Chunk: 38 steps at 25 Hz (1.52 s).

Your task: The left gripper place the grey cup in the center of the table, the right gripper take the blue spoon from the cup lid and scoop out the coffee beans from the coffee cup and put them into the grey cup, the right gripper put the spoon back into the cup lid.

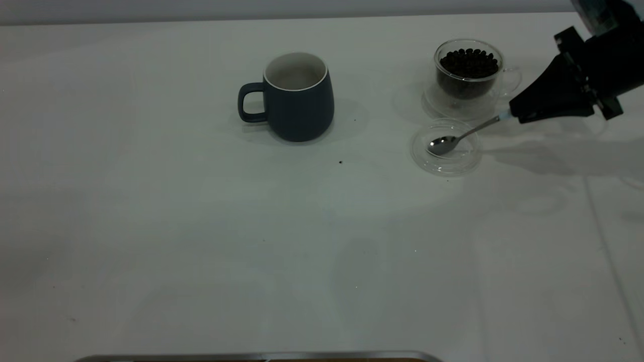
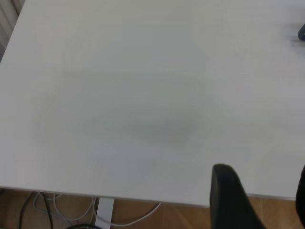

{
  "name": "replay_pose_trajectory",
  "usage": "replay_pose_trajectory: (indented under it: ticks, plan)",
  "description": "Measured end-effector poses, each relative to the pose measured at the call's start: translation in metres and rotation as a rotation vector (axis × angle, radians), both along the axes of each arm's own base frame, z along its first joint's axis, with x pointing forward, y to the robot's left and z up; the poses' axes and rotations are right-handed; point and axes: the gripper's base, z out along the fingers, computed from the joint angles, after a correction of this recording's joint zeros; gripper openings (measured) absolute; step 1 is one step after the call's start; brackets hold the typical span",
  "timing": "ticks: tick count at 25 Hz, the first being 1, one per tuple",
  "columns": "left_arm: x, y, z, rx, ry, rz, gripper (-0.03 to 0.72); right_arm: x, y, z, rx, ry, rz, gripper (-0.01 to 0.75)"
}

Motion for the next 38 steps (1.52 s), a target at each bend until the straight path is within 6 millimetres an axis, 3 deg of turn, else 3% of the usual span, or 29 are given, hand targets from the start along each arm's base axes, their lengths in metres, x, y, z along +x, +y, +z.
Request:
replay_pose_trajectory:
  ticks: [9,11,17,21,33,35,38]
  plan:
    - [0.000,0.000,0.000,0.000,0.000,0.000,0.408,0.000,0.000,-0.008,0.012,0.015,-0.037,0.149]
    - [0.000,0.000,0.000,0.000,0.000,0.000,0.408,0.000,0.000,-0.010,0.007,0.015,-0.035,0.203]
    - [0.000,0.000,0.000,0.000,0.000,0.000,0.408,0.000,0.000,-0.011,-0.003,-0.025,0.006,0.483]
    - [0.000,0.000,0.000,0.000,0.000,0.000,0.408,0.000,0.000,-0.011,-0.011,-0.043,0.021,0.609]
    - [0.000,0.000,0.000,0.000,0.000,0.000,0.408,0.013,-0.017,-0.019,-0.209,-0.106,-0.132,0.614]
    - [0.000,0.000,0.000,0.000,0.000,0.000,0.408,0.016,-0.018,-0.011,-0.217,-0.127,-0.134,0.598]
    - [0.000,0.000,0.000,0.000,0.000,0.000,0.408,0.023,-0.020,0.024,-0.243,-0.209,-0.120,0.575]
